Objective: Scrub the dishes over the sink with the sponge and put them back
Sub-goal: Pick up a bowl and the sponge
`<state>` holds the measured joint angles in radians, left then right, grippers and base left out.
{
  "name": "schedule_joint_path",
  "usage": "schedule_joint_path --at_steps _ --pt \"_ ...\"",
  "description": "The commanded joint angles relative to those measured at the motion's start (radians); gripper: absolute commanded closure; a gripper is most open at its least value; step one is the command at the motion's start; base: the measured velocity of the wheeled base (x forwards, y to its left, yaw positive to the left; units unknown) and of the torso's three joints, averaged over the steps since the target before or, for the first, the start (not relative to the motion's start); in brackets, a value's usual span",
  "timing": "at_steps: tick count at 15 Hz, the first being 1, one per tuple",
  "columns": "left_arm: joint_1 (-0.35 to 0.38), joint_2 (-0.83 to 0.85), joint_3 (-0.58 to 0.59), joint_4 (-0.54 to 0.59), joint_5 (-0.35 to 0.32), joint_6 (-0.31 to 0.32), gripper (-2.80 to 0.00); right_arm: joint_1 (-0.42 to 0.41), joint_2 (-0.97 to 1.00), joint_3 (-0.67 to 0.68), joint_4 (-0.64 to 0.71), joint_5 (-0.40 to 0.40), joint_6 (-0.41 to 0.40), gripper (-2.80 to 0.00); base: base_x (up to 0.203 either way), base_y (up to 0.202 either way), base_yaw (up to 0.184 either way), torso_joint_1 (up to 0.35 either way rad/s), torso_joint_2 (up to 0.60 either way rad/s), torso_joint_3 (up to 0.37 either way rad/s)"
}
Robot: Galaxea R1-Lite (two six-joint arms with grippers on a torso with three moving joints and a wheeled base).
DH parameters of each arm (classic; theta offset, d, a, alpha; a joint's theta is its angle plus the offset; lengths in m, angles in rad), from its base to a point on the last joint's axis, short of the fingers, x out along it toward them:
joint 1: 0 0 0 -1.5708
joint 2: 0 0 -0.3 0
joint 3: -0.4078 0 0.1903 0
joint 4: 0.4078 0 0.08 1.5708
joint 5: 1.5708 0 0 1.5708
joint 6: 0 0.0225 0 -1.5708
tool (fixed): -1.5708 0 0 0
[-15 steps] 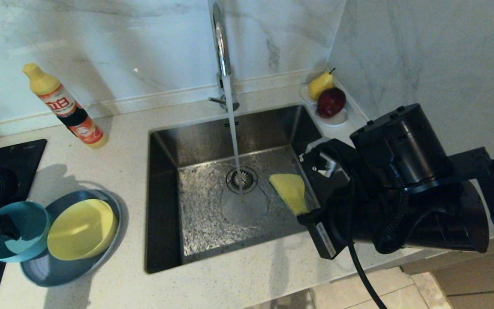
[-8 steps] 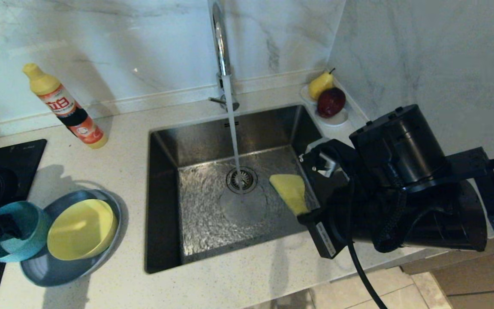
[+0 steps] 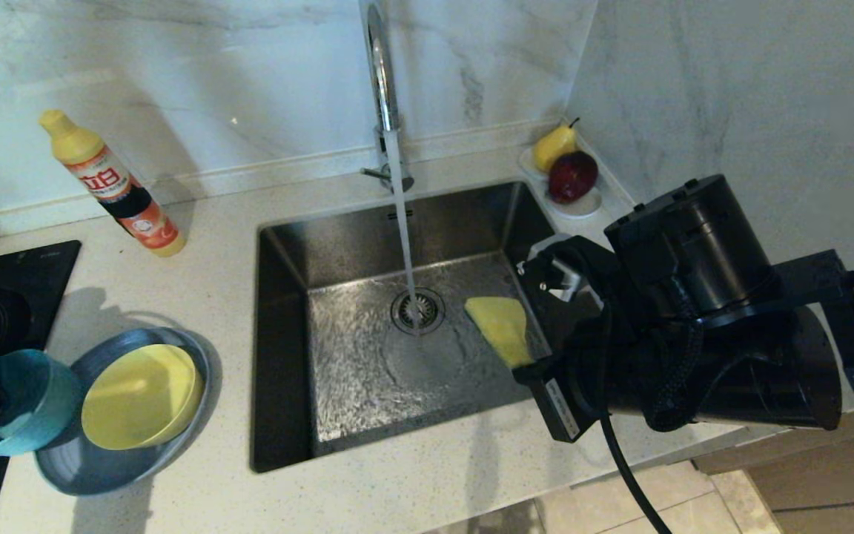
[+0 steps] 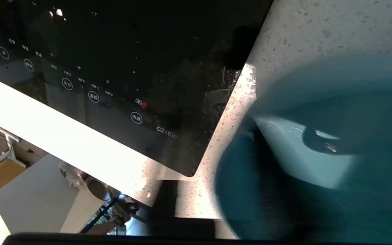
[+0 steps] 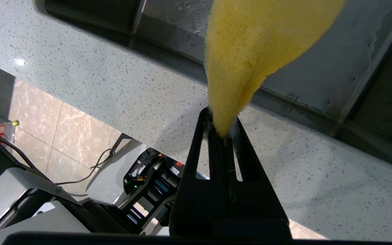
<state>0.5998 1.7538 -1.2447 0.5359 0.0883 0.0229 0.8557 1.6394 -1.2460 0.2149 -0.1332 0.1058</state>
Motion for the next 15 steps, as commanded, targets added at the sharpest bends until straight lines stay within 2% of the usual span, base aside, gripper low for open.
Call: schedule_joint_path --at_steps 1,7,15 --pt "0.000 0.007 -0.002 0.001 0.001 -0.011 0.00 -0.001 0.000 0.000 0.001 0.000 0.002 0.00 0.000 0.000 0.000 0.000 0.00 0.000" --pt "0.006 0.001 -0.022 -0.033 0.004 -0.012 0.00 -0.001 0.013 -0.003 0.000 0.001 0.002 0.00 0.000 0.000 0.000 0.000 0.00 0.000" --pt "0.063 -0.024 -0.196 -0.011 0.005 -0.011 0.00 -0.003 0.025 -0.001 0.000 0.001 0.006 0.00 0.000 0.000 0.000 0.000 0.00 0.000"
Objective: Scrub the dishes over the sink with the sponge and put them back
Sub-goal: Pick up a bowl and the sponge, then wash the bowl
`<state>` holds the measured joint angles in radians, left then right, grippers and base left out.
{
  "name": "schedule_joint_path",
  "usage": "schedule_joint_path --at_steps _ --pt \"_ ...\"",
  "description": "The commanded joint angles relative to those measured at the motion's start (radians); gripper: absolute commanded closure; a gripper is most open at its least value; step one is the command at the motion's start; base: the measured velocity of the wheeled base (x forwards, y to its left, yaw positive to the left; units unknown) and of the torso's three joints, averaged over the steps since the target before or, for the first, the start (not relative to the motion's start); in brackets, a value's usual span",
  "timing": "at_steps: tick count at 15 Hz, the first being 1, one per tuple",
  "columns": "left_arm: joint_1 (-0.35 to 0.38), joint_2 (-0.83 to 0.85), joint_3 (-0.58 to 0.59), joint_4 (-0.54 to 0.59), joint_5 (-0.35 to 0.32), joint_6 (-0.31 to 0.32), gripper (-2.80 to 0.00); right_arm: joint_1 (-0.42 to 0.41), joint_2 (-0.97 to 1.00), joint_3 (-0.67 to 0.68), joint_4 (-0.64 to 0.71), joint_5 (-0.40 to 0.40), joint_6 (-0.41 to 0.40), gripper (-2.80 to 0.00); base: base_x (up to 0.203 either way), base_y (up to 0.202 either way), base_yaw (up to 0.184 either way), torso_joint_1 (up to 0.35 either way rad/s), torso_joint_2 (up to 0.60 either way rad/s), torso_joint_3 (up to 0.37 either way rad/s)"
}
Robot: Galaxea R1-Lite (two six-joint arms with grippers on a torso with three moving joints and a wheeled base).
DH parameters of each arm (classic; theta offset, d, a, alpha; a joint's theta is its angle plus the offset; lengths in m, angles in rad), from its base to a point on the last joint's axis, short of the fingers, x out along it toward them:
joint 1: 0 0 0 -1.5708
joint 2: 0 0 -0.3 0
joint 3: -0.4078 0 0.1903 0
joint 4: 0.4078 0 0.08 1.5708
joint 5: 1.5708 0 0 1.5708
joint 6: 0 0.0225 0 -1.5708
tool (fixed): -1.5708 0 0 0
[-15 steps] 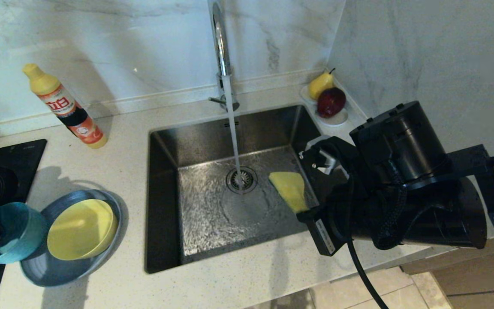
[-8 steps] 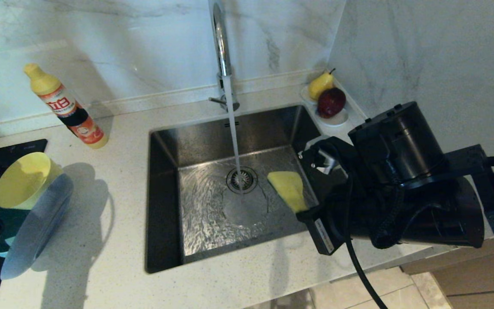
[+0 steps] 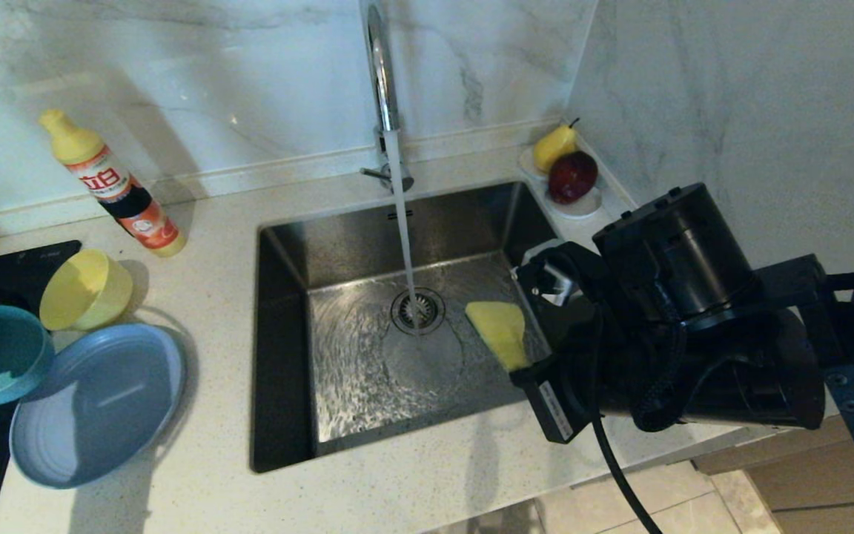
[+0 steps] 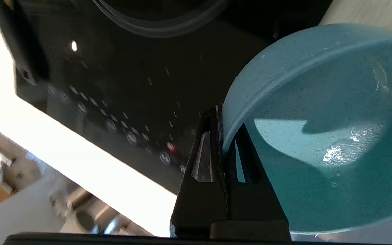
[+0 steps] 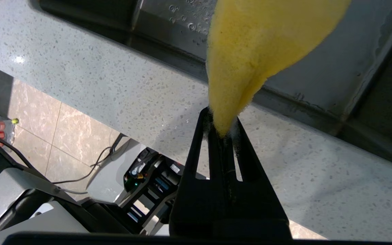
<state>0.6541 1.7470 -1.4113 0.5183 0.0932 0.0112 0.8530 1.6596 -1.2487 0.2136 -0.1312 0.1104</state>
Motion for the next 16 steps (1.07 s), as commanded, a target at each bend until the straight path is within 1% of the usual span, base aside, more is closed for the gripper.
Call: schedule_joint_path --at_steps 1,3,4,5,8,9,11,12,14,16 --pt "0.013 -0.025 -0.063 0.025 0.000 0.003 0.00 0.000 0.005 0.002 0.001 -0.001 0.000 0.00 0.000 0.000 0.000 0.000 0.00 0.000" --pt "0.021 -0.047 -0.138 0.090 -0.007 0.006 0.00 0.000 0.005 0.002 0.001 -0.001 0.002 0.00 0.000 0.000 0.000 0.000 0.00 0.000" --pt "0.025 -0.062 -0.174 0.125 -0.032 0.006 0.00 0.000 0.005 0.002 0.001 -0.001 0.002 0.00 0.000 0.000 0.000 0.000 0.00 0.000" --pt "0.026 -0.083 -0.210 0.169 -0.079 0.002 0.00 0.000 0.003 0.002 0.001 -0.001 0.002 0.00 0.000 0.000 0.000 0.000 0.00 0.000" --pt "0.015 -0.195 -0.288 0.349 -0.267 -0.001 0.00 0.000 0.001 -0.001 0.001 -0.001 -0.001 0.00 0.000 0.000 0.000 0.000 0.00 0.000" --pt "-0.025 -0.226 -0.310 0.391 -0.304 -0.004 0.00 0.000 0.000 -0.001 0.001 -0.002 0.000 0.00 0.000 0.000 0.000 0.000 0.00 0.000" --pt "-0.131 -0.279 -0.322 0.441 -0.327 -0.025 0.00 -0.005 -0.002 -0.001 0.001 -0.002 0.003 0.00 0.000 0.000 0.000 0.000 0.00 0.000" --pt "-0.202 -0.297 -0.321 0.454 -0.329 -0.053 0.00 -0.012 -0.003 -0.001 0.001 -0.002 0.008 0.00 0.000 0.000 0.000 0.000 0.00 0.000" --pt "-0.357 -0.311 -0.319 0.465 -0.329 -0.136 0.00 -0.023 -0.006 0.000 0.002 -0.002 0.012 0.00 0.000 0.000 0.000 0.000 0.00 0.000" --pt "-0.509 -0.297 -0.321 0.467 -0.327 -0.240 0.00 -0.041 -0.022 0.003 0.003 -0.002 0.012 0.00 0.000 0.000 0.000 0.000 0.00 0.000"
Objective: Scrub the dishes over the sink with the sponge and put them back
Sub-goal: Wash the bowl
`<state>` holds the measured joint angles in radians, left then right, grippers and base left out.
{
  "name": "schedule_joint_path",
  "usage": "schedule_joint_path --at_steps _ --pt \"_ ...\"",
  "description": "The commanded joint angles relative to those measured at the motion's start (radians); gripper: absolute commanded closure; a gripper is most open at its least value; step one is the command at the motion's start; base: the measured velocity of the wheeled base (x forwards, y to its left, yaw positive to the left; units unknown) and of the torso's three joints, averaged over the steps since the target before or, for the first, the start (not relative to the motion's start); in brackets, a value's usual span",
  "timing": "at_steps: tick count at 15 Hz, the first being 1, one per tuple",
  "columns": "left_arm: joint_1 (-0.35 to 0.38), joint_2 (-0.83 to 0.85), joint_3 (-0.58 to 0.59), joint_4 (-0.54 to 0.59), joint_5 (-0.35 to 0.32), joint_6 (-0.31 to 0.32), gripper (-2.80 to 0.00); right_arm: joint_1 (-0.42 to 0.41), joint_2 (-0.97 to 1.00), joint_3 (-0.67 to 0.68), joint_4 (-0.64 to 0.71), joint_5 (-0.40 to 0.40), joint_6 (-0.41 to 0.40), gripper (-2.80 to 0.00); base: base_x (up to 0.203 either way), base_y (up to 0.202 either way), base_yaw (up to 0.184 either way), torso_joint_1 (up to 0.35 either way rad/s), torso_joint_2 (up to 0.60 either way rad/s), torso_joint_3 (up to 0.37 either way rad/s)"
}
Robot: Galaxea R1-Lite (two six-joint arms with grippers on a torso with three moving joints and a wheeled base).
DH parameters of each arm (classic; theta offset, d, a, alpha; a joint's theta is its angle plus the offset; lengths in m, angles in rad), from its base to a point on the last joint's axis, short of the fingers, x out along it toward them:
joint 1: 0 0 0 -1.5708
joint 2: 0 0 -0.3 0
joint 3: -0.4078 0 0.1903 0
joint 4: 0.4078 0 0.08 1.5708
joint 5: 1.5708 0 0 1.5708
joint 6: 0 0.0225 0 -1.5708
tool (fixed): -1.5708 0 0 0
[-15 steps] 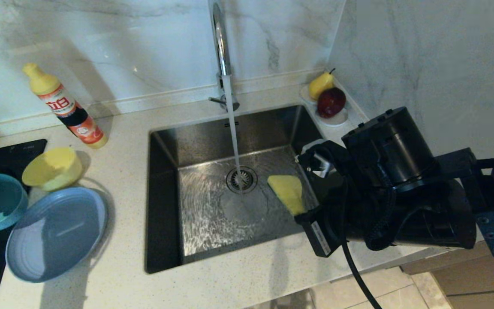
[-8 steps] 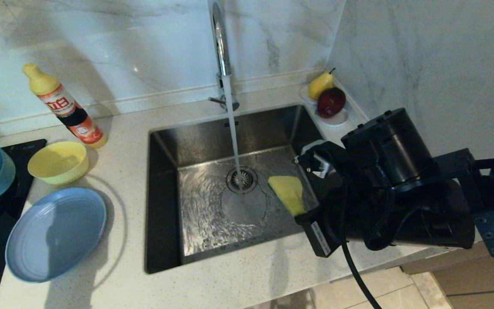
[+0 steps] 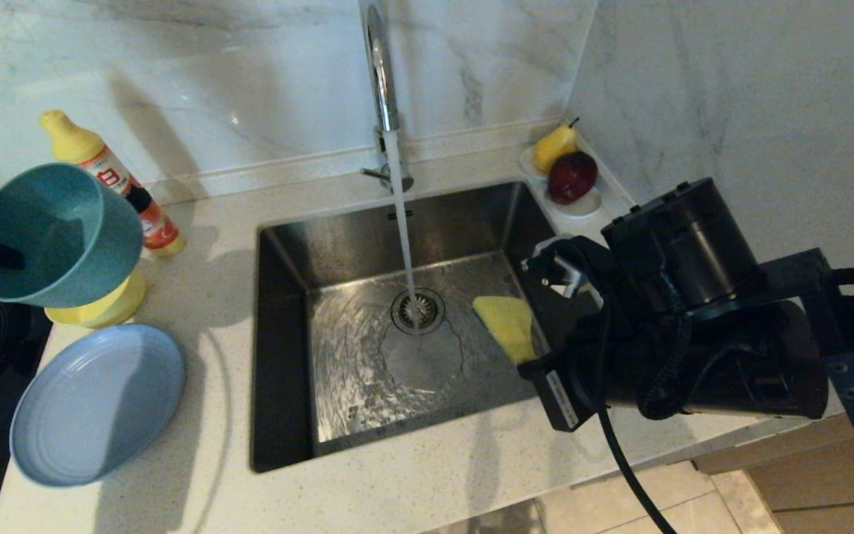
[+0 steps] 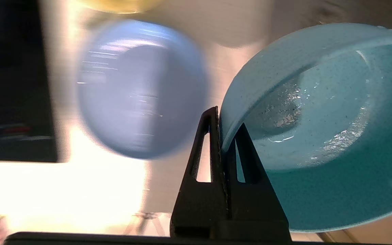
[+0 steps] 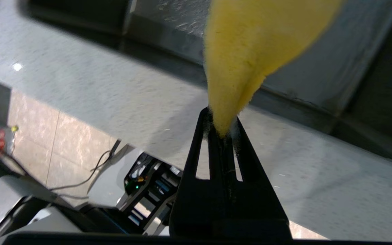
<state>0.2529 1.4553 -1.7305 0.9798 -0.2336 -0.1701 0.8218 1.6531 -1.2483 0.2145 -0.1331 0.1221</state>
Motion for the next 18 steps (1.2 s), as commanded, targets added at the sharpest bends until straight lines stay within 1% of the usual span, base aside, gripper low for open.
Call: schedule_joint_path --at_steps 1,3,4,5,7,9,12,15,18 --pt "-0.184 0.021 -0.007 0.003 0.003 -0.119 0.00 -0.017 -0.025 0.003 0.002 0.001 -0.001 0.00 0.000 0.000 0.000 0.000 0.00 0.000" --pt "-0.309 0.109 -0.030 -0.005 0.038 -0.208 0.00 -0.034 -0.034 0.004 0.002 0.001 -0.001 0.00 0.000 0.000 0.000 0.000 0.00 0.000" --pt "-0.368 0.164 -0.052 -0.014 0.077 -0.247 0.00 -0.041 -0.035 0.006 0.002 0.003 -0.001 0.00 0.000 0.000 0.000 0.000 0.00 0.000" --pt "-0.411 0.212 -0.074 -0.036 0.116 -0.281 0.00 -0.046 -0.036 0.008 0.002 0.004 0.000 0.00 0.000 0.000 0.000 0.000 0.00 0.000" --pt "-0.475 0.318 -0.111 -0.097 0.182 -0.327 0.00 -0.061 -0.035 0.013 0.000 0.013 -0.001 0.00 0.000 0.000 0.000 0.000 0.00 0.000" --pt "-0.517 0.412 -0.142 -0.149 0.216 -0.354 0.00 -0.073 -0.038 0.012 -0.004 0.016 -0.001 0.00 0.000 0.000 0.000 0.000 0.00 0.000" --pt "-0.580 0.526 -0.151 -0.270 0.240 -0.405 0.00 -0.106 -0.041 0.018 -0.035 0.035 -0.002 0.00 0.000 0.000 0.000 0.000 0.00 0.000" --pt "-0.629 0.590 -0.153 -0.353 0.260 -0.424 0.00 -0.119 -0.051 0.018 -0.037 0.039 -0.004 0.00 0.000 0.000 0.000 0.000 0.00 0.000" --pt "-0.656 0.633 -0.153 -0.415 0.338 -0.438 0.00 -0.127 -0.070 0.020 -0.037 0.044 -0.009 0.00 0.000 0.000 0.000 0.000 0.00 0.000"
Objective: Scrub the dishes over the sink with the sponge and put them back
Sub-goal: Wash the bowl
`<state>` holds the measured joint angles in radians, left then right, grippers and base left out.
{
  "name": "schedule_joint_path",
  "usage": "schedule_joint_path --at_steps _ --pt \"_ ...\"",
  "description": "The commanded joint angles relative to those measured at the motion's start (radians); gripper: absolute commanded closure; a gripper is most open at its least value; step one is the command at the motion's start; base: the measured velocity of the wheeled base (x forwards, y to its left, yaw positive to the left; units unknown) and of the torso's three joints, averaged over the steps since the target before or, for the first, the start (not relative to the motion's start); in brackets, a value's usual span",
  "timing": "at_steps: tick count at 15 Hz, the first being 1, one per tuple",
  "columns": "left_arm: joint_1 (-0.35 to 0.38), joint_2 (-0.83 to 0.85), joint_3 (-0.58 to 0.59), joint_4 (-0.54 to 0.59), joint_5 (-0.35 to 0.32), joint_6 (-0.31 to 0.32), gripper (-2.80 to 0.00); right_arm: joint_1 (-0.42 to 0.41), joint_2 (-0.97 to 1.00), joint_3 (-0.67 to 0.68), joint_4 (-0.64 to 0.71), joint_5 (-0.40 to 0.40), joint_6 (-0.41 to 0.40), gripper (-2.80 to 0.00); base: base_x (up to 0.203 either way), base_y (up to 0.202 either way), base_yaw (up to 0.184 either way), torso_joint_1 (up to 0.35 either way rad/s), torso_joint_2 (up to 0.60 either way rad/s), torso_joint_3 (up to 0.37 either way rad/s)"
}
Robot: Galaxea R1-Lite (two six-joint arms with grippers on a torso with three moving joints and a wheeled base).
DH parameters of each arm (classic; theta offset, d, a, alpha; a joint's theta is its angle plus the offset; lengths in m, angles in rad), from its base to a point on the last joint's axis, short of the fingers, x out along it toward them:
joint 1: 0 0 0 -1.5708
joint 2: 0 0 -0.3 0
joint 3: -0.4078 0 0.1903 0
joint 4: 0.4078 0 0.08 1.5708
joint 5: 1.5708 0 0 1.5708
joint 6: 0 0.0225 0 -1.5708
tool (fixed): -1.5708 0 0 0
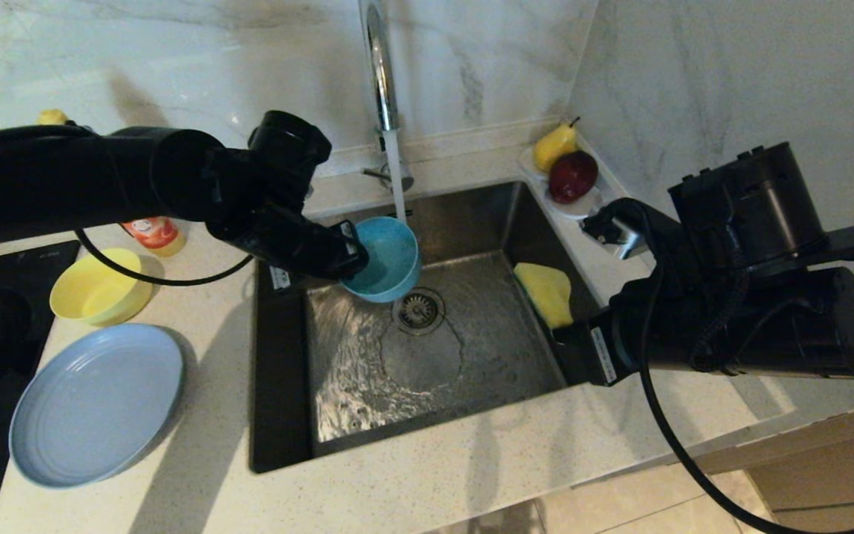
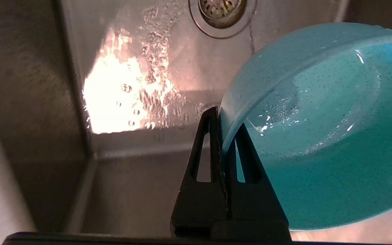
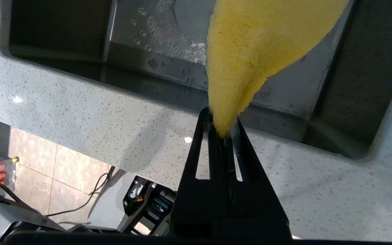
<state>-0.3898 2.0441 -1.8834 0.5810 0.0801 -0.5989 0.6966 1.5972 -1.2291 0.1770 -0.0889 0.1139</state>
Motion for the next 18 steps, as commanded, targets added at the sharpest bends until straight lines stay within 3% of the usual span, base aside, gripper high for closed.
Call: schedule_joint_path --at_steps 1,5,18 --pt "-0.014 0.051 0.001 -0.037 0.038 -0.012 0.00 -0.002 -0.020 0.000 0.001 0.000 0.000 0.00 0.000 0.000 0.000 0.000 0.00 0.000" --pt "-0.021 0.070 0.000 -0.164 0.098 -0.015 0.00 -0.004 -0.039 0.007 0.001 0.007 0.000 0.00 0.000 0.000 0.000 0.000 0.00 0.000" --pt "-0.064 0.062 0.004 -0.105 0.087 -0.022 0.00 -0.039 -0.066 0.016 0.002 0.028 0.000 0.00 0.000 0.000 0.000 0.000 0.00 0.000"
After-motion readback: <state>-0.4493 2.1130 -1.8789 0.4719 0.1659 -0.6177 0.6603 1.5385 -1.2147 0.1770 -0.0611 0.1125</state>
